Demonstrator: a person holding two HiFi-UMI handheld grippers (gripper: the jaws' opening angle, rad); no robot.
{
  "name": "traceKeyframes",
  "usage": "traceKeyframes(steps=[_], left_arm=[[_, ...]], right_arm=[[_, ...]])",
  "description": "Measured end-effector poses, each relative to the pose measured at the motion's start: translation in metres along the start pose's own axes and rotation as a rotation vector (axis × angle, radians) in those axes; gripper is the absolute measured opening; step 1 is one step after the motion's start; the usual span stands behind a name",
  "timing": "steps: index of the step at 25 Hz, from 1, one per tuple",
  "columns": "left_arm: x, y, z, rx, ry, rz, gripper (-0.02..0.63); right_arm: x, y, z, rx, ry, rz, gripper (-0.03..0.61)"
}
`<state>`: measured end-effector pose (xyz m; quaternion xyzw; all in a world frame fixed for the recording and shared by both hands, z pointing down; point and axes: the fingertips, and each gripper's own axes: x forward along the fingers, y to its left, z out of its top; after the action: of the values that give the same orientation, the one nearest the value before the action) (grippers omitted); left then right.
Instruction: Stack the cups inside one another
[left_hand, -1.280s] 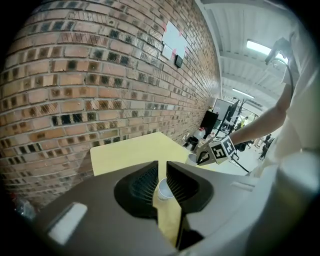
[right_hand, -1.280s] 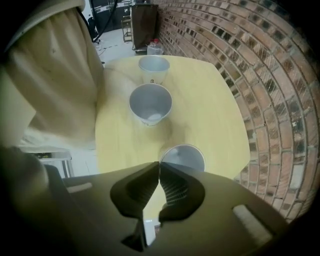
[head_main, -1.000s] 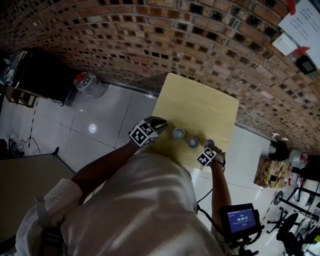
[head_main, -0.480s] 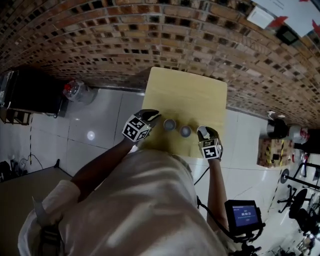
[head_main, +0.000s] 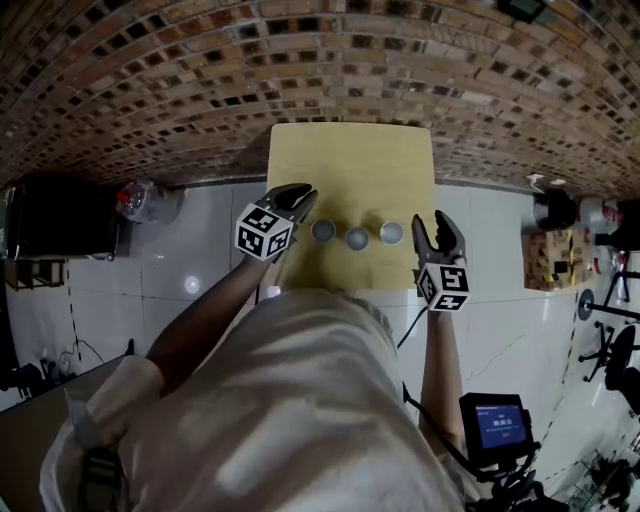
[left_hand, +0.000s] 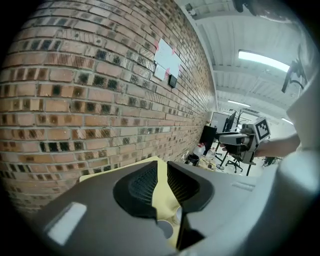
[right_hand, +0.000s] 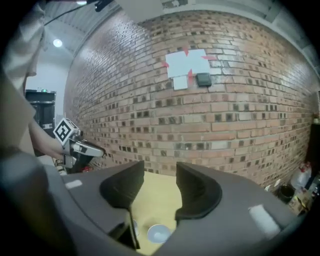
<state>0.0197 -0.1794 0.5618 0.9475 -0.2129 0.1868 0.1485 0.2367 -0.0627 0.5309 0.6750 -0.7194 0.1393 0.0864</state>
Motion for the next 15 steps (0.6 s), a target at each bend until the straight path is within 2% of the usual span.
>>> traceKeyframes(steps=[3, 5, 6, 7, 11, 15], left_arm=[[0.005, -0.015, 0.012, 0.009, -0.021, -0.012, 0.08], [0.008, -0.024, 0.012, 0.02, -0.023, -0.02, 0.08], [0.009, -0.028, 0.01, 0.029, -0.019, -0.018, 0.068], [0.01, -0.03, 0.007, 0.035, -0.014, -0.011, 0.02], [0.01, -0.029, -0.01, -0.027, -0.002, 0.036, 0.022], [0.007, -0.032, -0.026, -0.077, 0.006, 0.061, 0.069]], right_arm=[[-0.023, -0.016, 0.008, 0.037, -0.108, -0.04, 0.198], [-0.034, -0.028, 0.0, 0.065, -0.132, -0.058, 0.195], [-0.037, -0.032, -0.007, 0.077, -0.129, -0.064, 0.195], [-0.041, -0.036, -0.014, 0.087, -0.12, -0.068, 0.195], [-0.052, -0.042, -0.038, 0.091, -0.083, -0.072, 0.192], [-0.055, -0.04, -0.061, 0.107, -0.042, -0.046, 0.185]])
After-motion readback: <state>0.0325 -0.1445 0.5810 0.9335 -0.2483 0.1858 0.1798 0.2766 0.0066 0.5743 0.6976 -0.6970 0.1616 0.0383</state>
